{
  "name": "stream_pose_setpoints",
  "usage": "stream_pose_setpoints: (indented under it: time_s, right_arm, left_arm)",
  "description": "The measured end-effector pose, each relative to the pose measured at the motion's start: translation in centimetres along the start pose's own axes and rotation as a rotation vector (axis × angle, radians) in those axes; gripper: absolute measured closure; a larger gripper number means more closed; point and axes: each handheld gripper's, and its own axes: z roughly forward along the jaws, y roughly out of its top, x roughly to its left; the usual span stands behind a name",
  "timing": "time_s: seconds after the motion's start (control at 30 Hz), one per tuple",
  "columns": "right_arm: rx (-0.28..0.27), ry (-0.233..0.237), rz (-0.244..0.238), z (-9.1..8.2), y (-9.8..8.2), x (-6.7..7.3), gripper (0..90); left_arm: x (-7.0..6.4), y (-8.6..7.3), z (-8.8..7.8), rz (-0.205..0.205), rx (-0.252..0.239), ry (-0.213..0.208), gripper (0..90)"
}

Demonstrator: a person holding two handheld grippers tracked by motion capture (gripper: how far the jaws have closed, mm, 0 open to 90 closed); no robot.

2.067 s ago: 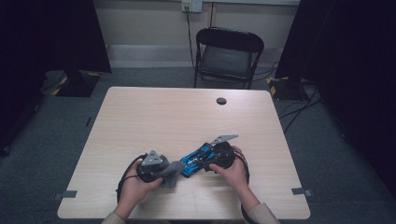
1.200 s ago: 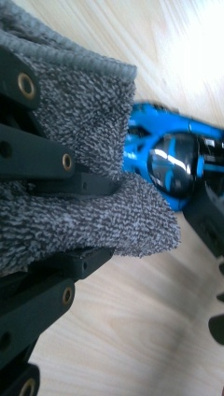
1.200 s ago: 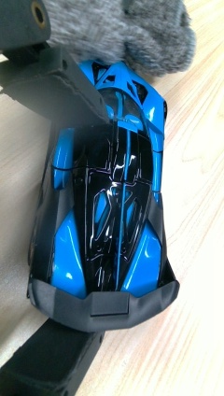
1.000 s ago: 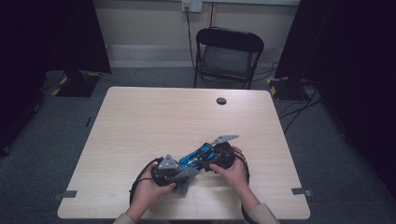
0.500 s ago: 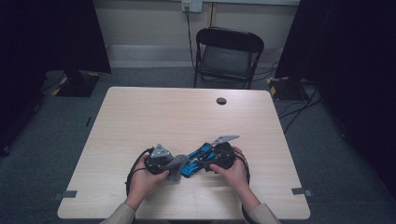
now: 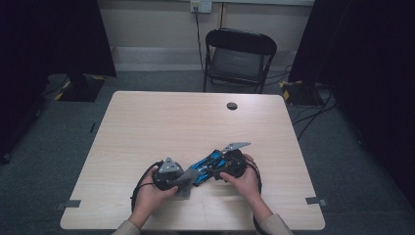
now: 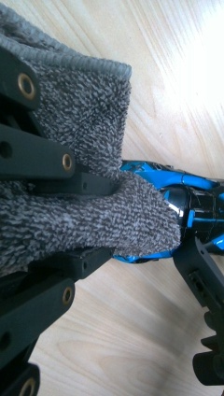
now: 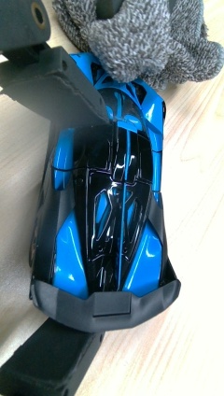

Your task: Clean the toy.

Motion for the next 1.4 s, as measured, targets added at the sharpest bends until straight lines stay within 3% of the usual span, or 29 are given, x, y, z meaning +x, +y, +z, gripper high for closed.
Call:
stream_pose_setpoints:
  time_s: [1.0, 1.13, 1.3, 1.4]
  right_arm:
    - [-0.008, 0.001, 0.006, 0.0, -0.2, 0.0, 5.9]
    - [-0.011, 0.004, 0.007, 0.0, -0.2, -0.1, 6.0]
    - [-0.014, 0.008, 0.011, 0.0, -0.2, -0.1, 6.0]
    - [-0.013, 0.012, 0.013, 0.1, -0.3, -0.1, 6.1]
  left_arm:
    - [-2.6, 0.4, 0.8, 0.038, 0.017, -0.060, 70.8]
    - [-1.8, 0.4, -0.1, 0.024, 0.003, -0.056, 70.8]
    - [0.4, 0.5, -1.8, -0.008, -0.023, 0.023, 70.7]
    - [1.6, 0.5, -1.9, -0.029, -0.025, 0.062, 70.7]
